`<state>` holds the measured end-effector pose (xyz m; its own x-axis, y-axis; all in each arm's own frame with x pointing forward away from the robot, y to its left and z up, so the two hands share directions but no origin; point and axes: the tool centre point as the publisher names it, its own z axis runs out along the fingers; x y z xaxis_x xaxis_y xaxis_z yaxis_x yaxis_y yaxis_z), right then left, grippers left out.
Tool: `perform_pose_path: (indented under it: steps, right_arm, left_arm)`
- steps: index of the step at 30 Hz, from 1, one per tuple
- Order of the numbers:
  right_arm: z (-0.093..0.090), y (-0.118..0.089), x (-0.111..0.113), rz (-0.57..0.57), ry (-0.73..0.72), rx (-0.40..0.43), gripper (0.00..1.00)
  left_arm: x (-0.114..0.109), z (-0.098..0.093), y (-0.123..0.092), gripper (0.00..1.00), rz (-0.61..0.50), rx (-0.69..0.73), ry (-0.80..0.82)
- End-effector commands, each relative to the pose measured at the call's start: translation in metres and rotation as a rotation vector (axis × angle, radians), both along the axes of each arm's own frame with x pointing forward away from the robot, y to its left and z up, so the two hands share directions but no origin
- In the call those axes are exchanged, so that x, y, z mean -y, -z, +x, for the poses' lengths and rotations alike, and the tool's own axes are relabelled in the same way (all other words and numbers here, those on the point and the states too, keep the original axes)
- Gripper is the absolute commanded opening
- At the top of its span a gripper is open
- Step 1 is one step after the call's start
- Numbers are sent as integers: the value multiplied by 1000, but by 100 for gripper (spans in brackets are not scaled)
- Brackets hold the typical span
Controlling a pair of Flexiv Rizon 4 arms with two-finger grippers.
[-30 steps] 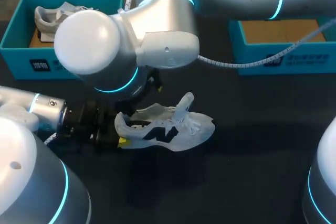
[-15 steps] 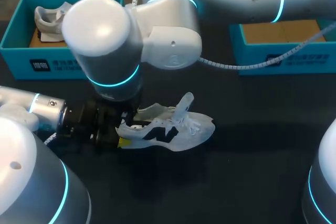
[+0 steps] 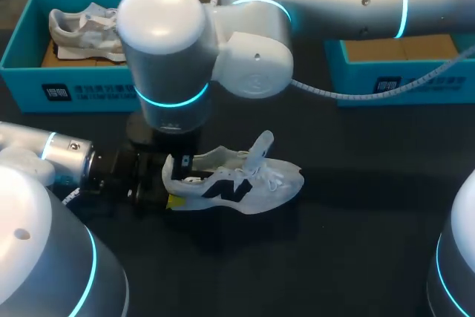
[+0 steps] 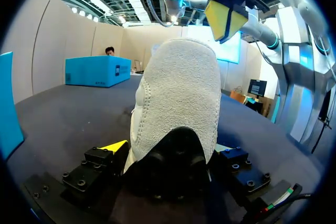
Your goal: Take the shoe out of the shoebox, open the shoe tongue, remove and reinsert the insole, then place the shoe into the shoebox
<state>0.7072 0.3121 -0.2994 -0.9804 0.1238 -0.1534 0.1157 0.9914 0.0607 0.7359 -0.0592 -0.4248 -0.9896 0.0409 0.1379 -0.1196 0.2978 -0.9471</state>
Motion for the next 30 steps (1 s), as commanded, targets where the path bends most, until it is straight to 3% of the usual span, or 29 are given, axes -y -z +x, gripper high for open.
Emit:
perform_pose_path:
  steps: [1, 25, 30]
  right_arm:
    - [8, 21, 10, 30, 36, 10, 0]
    - [11, 26, 12, 28, 46, 6, 0]
    - [23, 32, 13, 0, 61, 37, 0]
  left_arm:
    - [0, 2, 3, 0, 2, 0, -2]
    - [0, 2, 3, 0, 2, 0, -2]
    - [0, 2, 3, 0, 2, 0, -2]
